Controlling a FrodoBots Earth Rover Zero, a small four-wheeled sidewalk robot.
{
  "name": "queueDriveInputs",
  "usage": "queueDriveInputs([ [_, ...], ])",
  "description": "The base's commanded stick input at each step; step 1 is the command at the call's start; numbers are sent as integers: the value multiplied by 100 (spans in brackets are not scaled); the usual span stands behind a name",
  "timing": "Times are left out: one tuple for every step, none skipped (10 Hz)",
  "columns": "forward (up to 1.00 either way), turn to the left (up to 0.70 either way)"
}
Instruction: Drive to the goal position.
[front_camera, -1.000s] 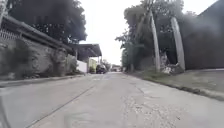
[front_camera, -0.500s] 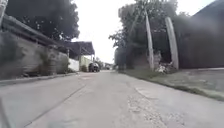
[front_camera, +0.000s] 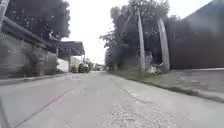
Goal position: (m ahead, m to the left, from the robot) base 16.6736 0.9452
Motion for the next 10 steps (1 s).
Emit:
queueDriveInputs([
  [50, 0],
  [50, 0],
  [50, 0],
  [50, 0],
  [50, 0],
  [50, 0],
  [50, 0],
  [50, 0],
  [50, 0],
  [50, 0],
])
